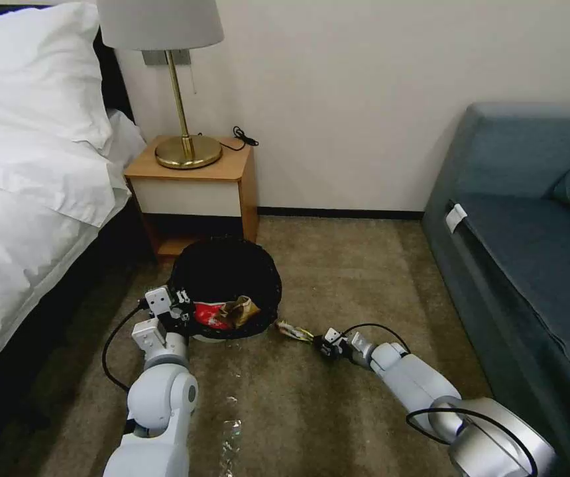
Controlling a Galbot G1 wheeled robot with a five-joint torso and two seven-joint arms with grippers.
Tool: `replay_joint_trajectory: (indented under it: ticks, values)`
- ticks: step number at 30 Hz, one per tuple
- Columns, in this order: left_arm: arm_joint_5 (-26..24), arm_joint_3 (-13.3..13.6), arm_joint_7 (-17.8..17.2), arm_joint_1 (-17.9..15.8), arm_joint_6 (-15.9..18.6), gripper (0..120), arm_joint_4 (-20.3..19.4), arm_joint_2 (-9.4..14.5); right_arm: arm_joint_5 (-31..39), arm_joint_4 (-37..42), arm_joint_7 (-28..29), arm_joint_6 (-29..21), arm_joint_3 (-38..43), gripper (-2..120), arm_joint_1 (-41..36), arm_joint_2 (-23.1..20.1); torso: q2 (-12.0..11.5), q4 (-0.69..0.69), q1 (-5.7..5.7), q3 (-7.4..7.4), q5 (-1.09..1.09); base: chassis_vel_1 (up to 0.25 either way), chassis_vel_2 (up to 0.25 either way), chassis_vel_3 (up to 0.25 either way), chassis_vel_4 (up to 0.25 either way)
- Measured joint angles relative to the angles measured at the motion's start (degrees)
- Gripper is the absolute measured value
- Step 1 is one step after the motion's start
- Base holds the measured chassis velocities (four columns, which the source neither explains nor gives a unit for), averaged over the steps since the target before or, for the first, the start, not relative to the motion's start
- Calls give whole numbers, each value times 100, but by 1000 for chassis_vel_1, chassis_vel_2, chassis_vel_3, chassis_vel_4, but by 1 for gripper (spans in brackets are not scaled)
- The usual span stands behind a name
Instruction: Pick up the trash bin, then pick up the garbage on the floor and place it into the trash bin.
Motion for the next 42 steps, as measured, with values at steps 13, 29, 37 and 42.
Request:
replay_joint_trajectory:
  ticks: [13,29,37,42]
  values:
    - [-2,-2,-2,-31,0,4,35,-6,-1,27,61,11,2,0,-2,5,0,0,0,0,0,0,0,0,0]
    - [-19,-30,-2,-46,-16,4,52,-7,371,1061,416,66,-443,15,-183,-137,0,0,0,0,-1,0,0,0,0]
    - [-8,12,-3,-94,-14,4,62,-32,354,1169,559,92,-673,50,-247,-87,0,0,0,0,0,0,0,0,0]
    - [18,40,-3,-106,-9,4,69,-58,308,1137,637,112,-715,65,-231,-42,0,0,0,0,-1,0,0,0,0]
